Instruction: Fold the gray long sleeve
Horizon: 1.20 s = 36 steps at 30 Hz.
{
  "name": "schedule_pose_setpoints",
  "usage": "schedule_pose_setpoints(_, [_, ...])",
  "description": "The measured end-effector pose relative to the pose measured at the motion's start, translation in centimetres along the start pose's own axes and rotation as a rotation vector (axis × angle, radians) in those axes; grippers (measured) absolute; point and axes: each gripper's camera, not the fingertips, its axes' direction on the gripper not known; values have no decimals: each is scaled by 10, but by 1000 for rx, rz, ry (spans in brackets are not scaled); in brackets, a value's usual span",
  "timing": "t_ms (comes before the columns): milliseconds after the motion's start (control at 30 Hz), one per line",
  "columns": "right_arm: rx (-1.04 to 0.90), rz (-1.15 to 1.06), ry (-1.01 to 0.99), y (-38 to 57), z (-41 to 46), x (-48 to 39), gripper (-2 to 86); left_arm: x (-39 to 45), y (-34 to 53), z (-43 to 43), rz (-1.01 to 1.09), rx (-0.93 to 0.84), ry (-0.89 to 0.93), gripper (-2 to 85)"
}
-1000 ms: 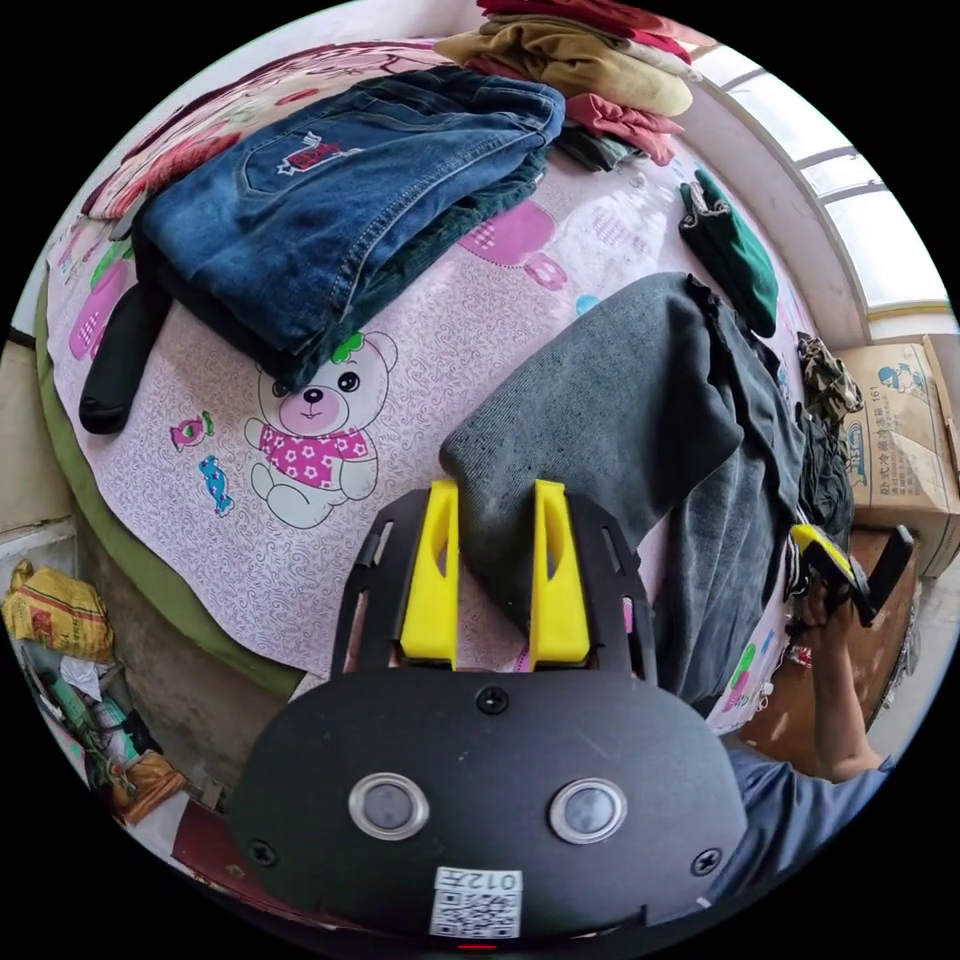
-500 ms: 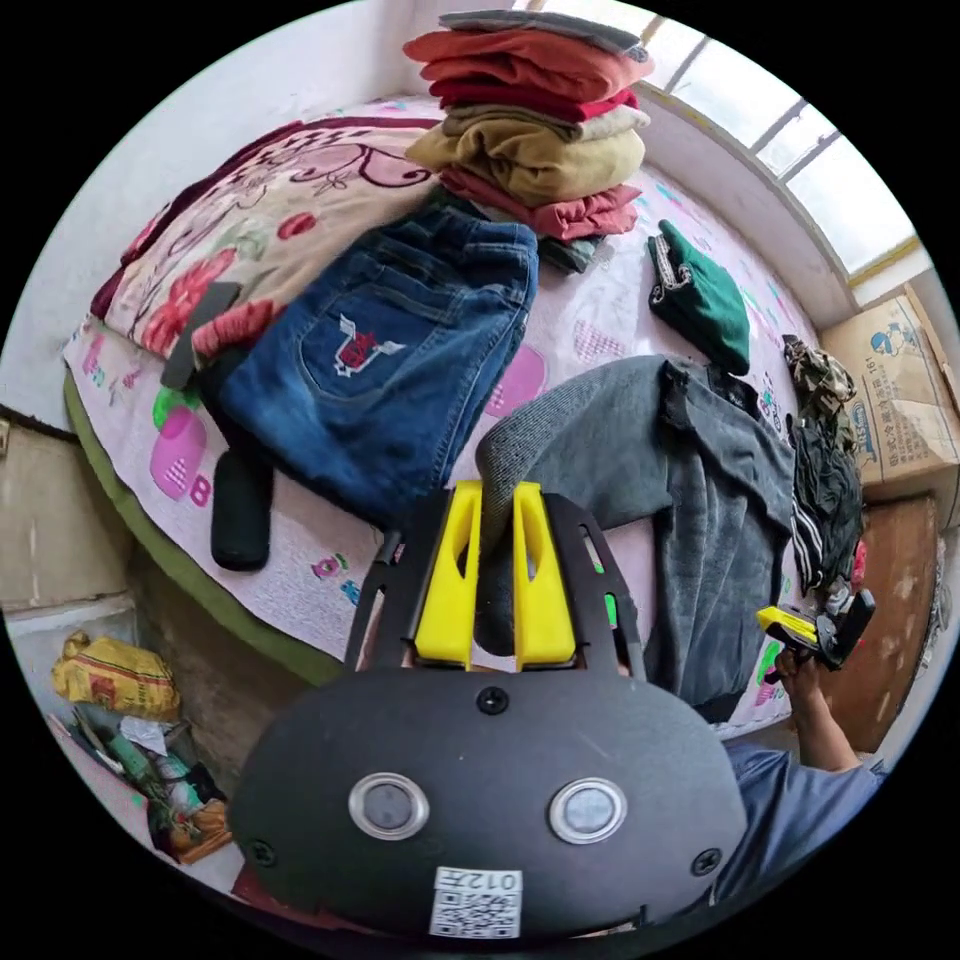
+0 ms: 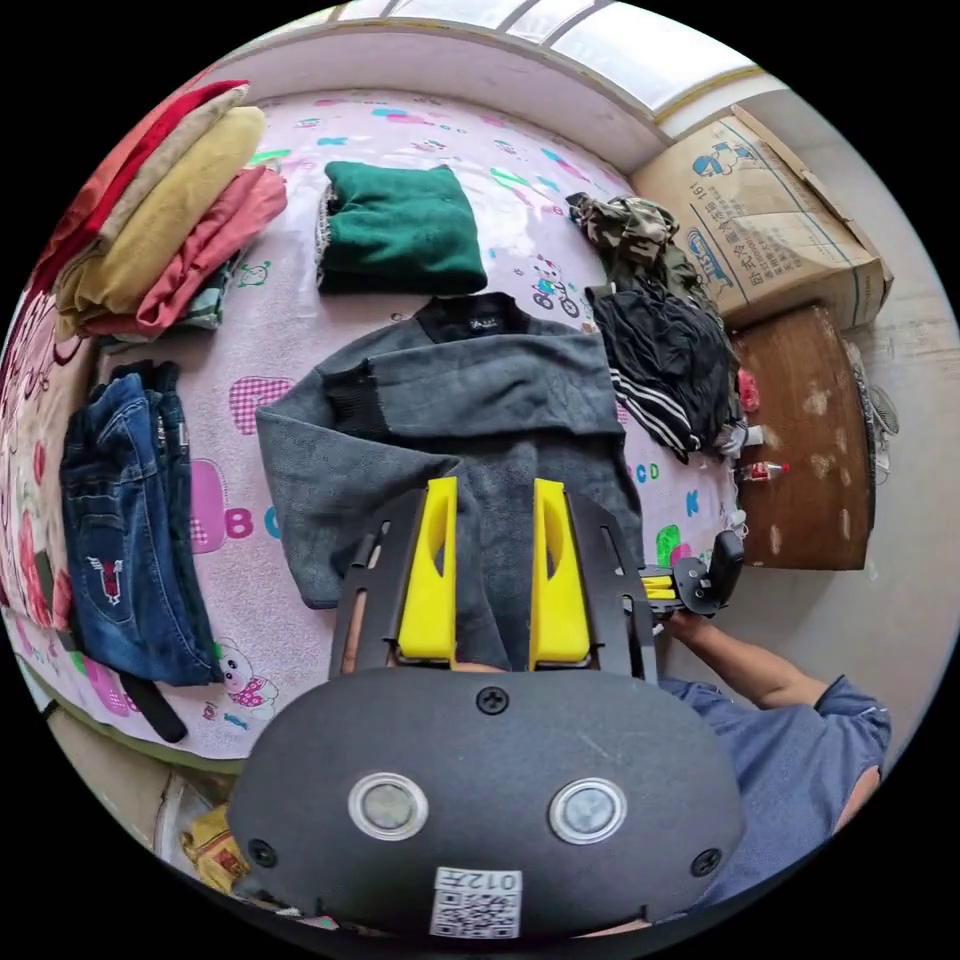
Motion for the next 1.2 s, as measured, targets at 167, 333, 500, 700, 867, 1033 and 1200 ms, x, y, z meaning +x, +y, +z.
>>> schedule_pose_setpoints(167, [5,-8,44,-7,-3,-19,11,-46,16,-19,-99,99,117,81])
schedule_pose_setpoints(333, [-43,-128,106,-45,21,-61,26,-86,72,-6,-194,160,42,75])
schedule_pose_setpoints(500, [-168,-532,348,-84,86,-159,77,-88,122,60,-272,80,76,59])
schedule_pose_setpoints(700, [-369,-942,621,-83,179,-220,87,-96,147,82,-408,183,167,29])
schedule_pose_setpoints(867, [-357,-872,678,-105,177,-203,26,-92,141,69,-383,225,98,12])
schedule_pose_setpoints(1033, [-179,-474,329,-174,80,-159,12,-86,133,68,-385,263,86,5])
schedule_pose_setpoints(1200, [37,-220,66,-264,-35,-97,8,-40,133,65,-268,487,89,4])
